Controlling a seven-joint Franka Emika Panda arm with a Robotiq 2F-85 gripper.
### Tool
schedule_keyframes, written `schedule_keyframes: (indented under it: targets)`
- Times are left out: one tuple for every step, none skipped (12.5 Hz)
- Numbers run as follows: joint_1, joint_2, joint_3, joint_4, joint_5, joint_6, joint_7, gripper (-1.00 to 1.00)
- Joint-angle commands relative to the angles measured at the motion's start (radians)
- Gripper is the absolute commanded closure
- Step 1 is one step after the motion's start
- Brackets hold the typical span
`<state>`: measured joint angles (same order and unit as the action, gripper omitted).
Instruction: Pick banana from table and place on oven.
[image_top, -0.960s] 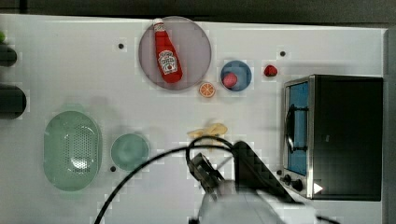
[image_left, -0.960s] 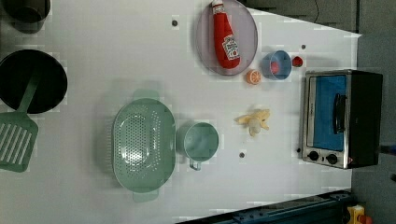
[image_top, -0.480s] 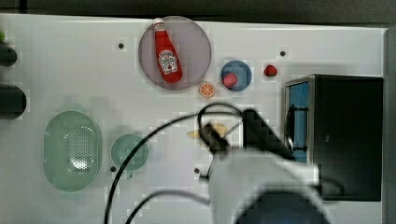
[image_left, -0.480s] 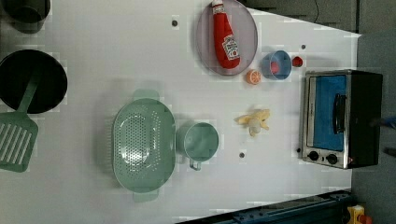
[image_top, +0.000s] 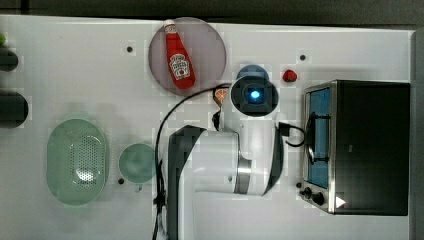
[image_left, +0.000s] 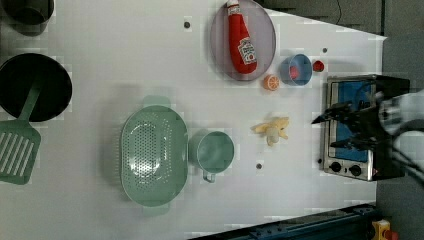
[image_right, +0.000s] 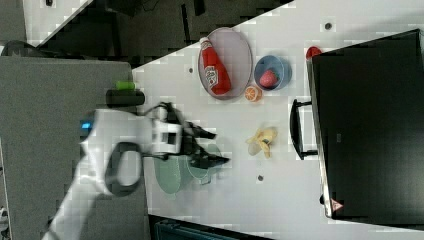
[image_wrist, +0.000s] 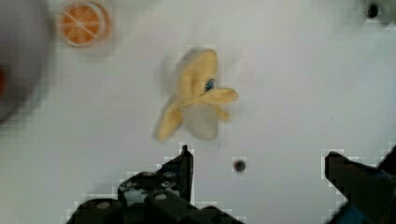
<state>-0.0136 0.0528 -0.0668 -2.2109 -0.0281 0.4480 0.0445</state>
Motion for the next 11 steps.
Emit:
schedule_keyframes:
  targets:
    - [-0.007, -0.030, 0.025, -0.051, 0.000, 0.182, 0.026, -1.00]
    - [-0.007, -0.009, 0.025, -0.090, 0.000, 0.248, 0.026, -1.00]
    - [-0.007, 0.014, 0.025, -0.128, 0.000, 0.317, 0.026, -1.00]
    - [-0.007, 0.039, 0.025, -0.162, 0.000, 0.384, 0.026, -1.00]
    - [-0.007, 0.066, 0.026, -0.189, 0.000, 0.439, 0.026, -1.00]
    - [-0.007, 0.097, 0.029, -0.207, 0.000, 0.480, 0.026, -1.00]
    - [-0.007, 0.130, 0.032, -0.213, 0.000, 0.505, 0.026, -1.00]
    - [-0.006, 0.163, 0.034, -0.214, 0.000, 0.530, 0.026, -1.00]
    - [-0.006, 0.195, 0.035, -0.213, 0.000, 0.557, 0.026, -1.00]
    - [-0.005, 0.225, 0.035, -0.214, 0.000, 0.583, 0.026, -1.00]
    - [-0.005, 0.251, 0.036, -0.214, 0.000, 0.611, 0.026, -1.00]
